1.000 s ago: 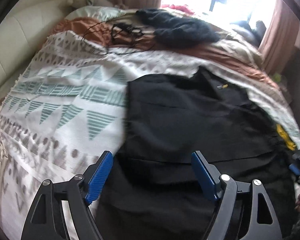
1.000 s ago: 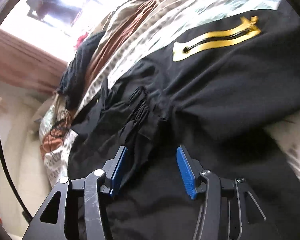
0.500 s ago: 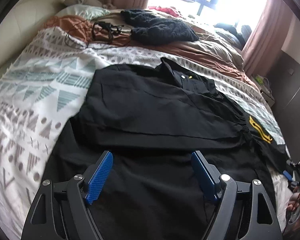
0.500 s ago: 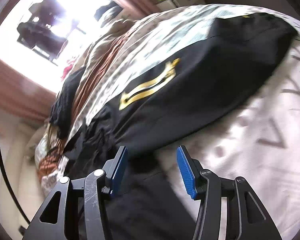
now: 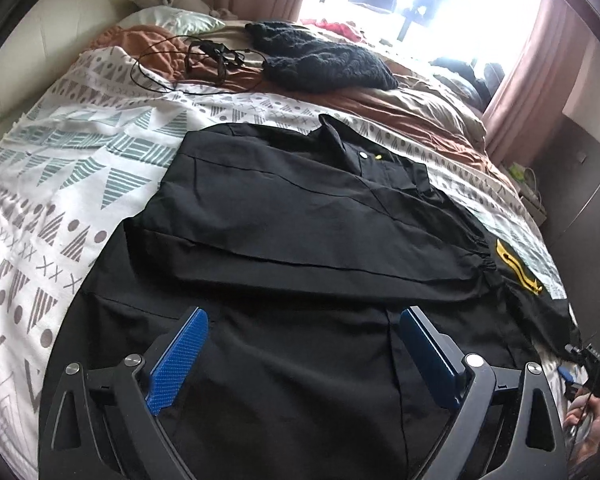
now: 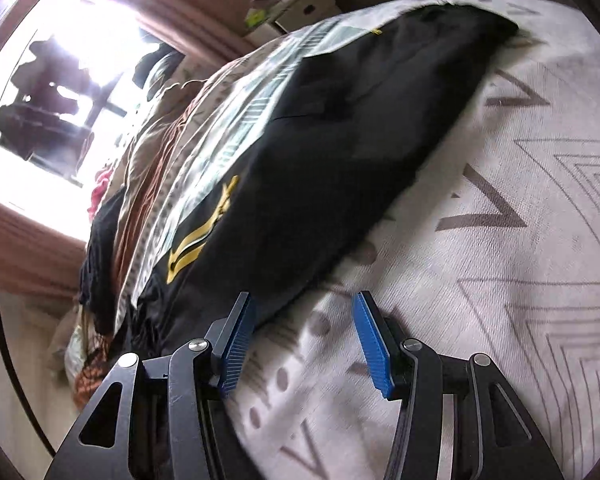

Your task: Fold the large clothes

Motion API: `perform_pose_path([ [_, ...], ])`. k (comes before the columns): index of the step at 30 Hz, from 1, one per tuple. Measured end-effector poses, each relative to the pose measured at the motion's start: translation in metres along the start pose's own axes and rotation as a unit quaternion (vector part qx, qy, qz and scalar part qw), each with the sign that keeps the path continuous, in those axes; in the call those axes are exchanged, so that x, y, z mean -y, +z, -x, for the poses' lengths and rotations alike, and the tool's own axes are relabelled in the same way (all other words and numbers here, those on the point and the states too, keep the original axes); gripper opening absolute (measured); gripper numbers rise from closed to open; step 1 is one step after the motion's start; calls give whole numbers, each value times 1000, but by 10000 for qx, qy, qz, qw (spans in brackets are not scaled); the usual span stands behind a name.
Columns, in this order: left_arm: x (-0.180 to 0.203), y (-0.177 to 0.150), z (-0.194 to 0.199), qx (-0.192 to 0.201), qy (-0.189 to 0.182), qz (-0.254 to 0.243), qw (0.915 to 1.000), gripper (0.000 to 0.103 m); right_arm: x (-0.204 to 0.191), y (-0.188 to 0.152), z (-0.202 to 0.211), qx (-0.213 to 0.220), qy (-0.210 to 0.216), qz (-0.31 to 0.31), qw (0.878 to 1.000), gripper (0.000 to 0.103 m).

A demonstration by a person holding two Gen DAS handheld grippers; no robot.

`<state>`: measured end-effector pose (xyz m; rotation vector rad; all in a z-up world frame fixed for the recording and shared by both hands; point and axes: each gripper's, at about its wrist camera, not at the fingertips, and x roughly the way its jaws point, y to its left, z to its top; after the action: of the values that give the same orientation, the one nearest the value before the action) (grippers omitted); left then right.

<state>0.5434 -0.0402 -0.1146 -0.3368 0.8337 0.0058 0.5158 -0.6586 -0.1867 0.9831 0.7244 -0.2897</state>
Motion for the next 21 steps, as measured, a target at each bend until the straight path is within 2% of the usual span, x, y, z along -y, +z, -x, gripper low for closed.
perform_pose_path([
  [3, -1, 0, -5, -78, 101, -74, 9999, 97, 2, 5, -4, 99, 90, 11, 9999, 51],
  [8, -13, 6, -9, -47, 215, 109, 9997, 97, 1, 16, -13, 270, 93, 47, 9996, 51],
  [9, -15, 7, -8, -33, 238, 127, 9996, 97, 0, 18, -15, 304, 106, 42, 9995, 47],
  [10, -17, 8, -7, -25, 239, 154, 9996, 97, -1, 19, -16, 352, 133, 47, 9993, 38],
  [11, -19, 8, -6, -11, 217, 189, 9996, 97, -1, 20, -17, 412, 169, 65, 9990, 4],
  [15, -21, 11, 2, 36, 149, 202, 9997, 97, -4, 15, -2, 709, 604, -130, 9956, 3],
  [17, -21, 13, 8, 96, 123, 194, 9997, 97, -22, 13, 14, 918, 803, 29, 9925, 3],
  [21, -28, 16, 16, 136, 80, 228, 9996, 97, -67, 1, 38, 1039, 1187, 481, 9863, 3],
])
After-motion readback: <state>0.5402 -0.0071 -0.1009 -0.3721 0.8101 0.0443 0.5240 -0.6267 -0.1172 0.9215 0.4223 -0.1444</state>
